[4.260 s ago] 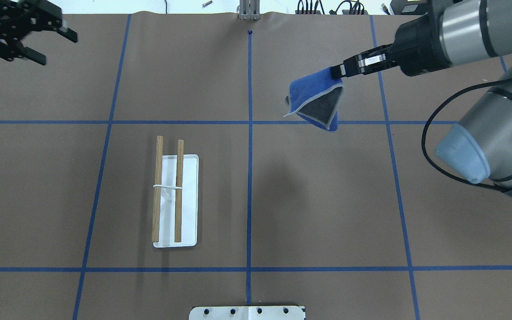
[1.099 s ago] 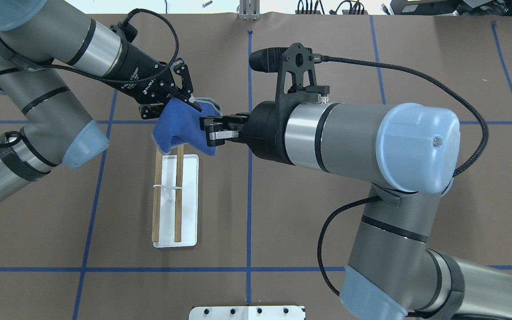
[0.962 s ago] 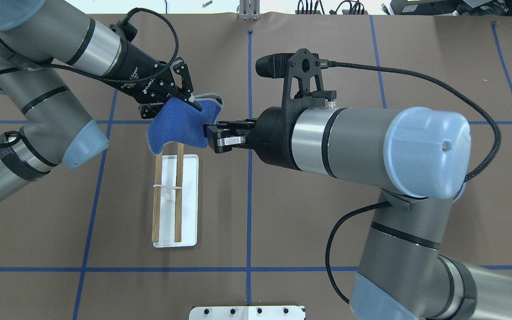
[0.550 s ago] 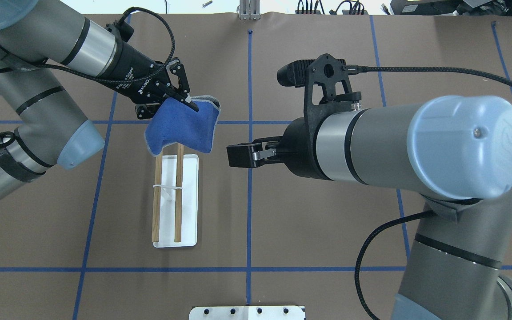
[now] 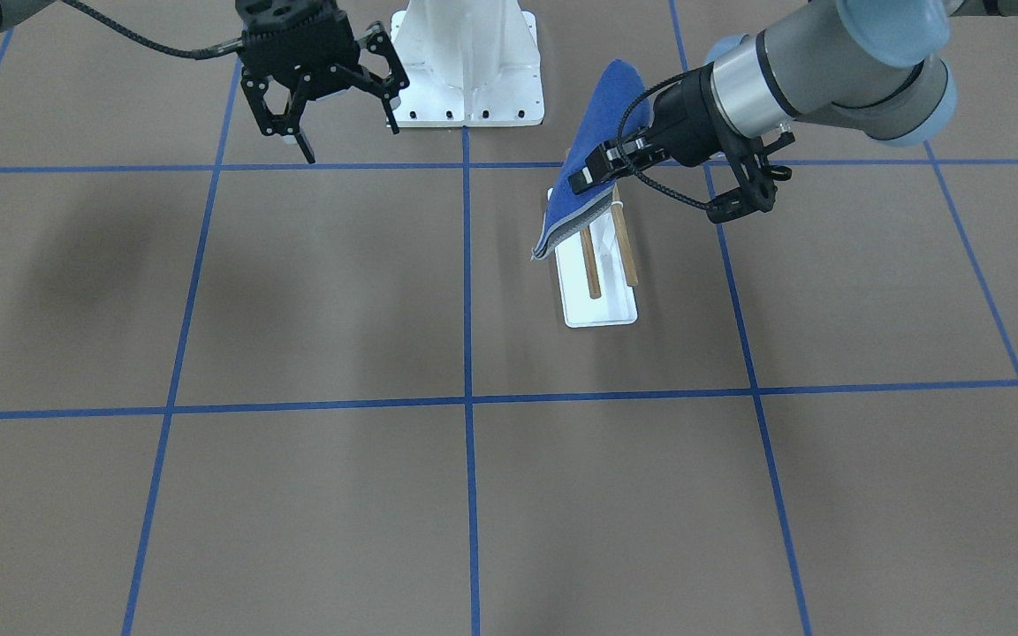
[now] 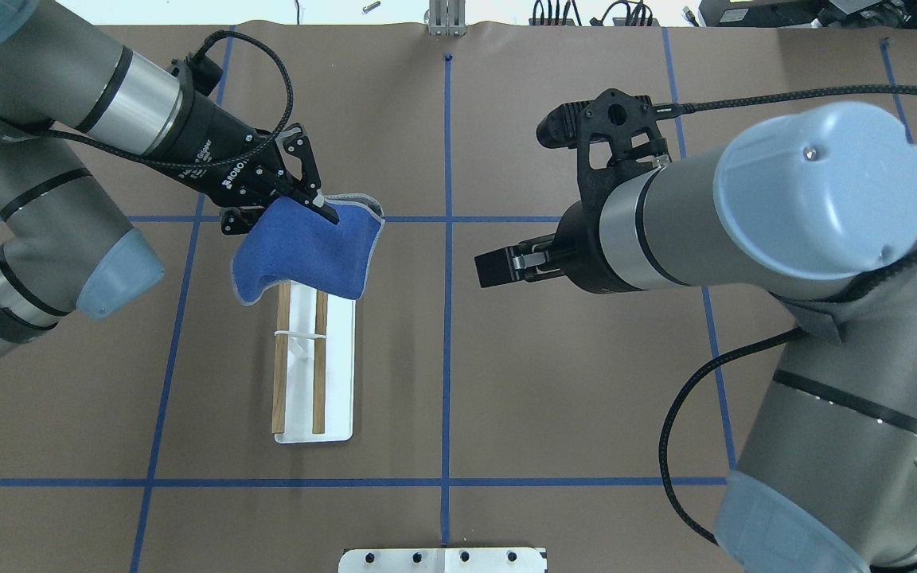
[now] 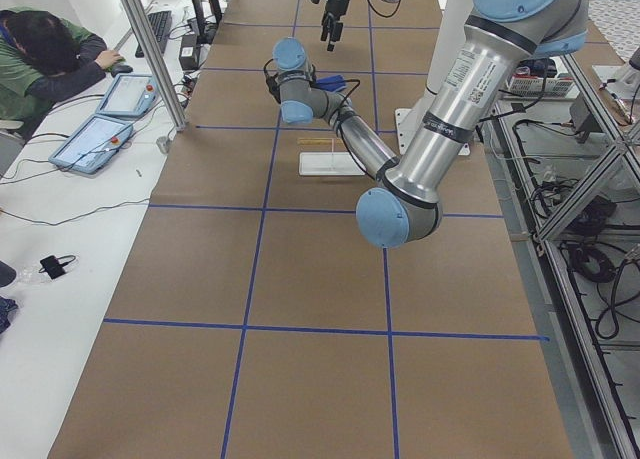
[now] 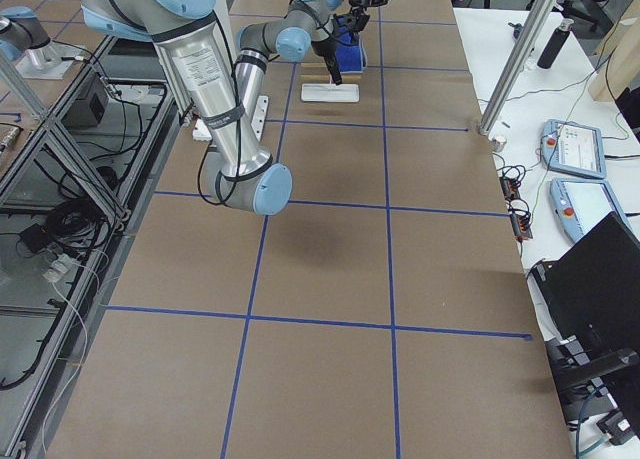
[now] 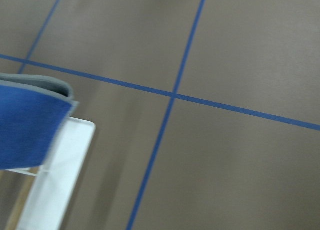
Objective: Hang towel on rack
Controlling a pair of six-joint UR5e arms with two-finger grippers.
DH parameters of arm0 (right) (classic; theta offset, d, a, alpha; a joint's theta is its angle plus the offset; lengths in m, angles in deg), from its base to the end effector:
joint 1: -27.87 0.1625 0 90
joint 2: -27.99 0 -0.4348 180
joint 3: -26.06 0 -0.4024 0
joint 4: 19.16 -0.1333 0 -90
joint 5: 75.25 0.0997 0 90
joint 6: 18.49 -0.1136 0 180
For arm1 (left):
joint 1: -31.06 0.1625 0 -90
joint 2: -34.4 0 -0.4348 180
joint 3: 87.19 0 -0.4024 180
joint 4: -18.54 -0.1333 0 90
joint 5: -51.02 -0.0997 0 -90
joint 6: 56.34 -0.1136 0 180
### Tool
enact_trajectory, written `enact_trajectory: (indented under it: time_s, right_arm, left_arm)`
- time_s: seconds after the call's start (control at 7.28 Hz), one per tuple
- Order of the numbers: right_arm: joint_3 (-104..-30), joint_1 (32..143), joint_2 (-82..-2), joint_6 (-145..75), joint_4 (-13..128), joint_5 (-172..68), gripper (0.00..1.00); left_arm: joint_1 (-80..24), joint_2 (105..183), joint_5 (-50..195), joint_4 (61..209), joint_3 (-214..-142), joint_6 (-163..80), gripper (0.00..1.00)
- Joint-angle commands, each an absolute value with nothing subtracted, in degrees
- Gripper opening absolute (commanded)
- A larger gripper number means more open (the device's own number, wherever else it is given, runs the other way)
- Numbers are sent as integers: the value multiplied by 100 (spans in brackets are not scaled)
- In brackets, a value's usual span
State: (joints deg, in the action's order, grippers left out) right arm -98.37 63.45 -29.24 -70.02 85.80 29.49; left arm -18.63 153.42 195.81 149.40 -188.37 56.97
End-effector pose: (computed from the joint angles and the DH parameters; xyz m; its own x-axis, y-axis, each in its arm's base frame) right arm -0.3778 -0.3986 0.1456 0.6382 -0.2832 0.7159 -0.0026 0.9291 0.3698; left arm 0.3563 -0.4826 0.1947 0.1250 -0.5000 -0.8570 -0.0360 0.8609 -0.5075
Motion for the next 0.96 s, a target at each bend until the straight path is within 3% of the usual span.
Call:
enact_trajectory:
  time_s: [0.0, 0.82]
  right_arm:
    - [-8878, 7169, -2931, -5907, 8886, 3782, 100]
    - [-7582, 8631, -3080, -3319, 8842, 4481, 100]
  left_arm:
    - [-1755, 15113, 19604, 14932, -18888, 5145, 0]
    - [-1271, 14707, 19490, 14844, -18704, 3771, 0]
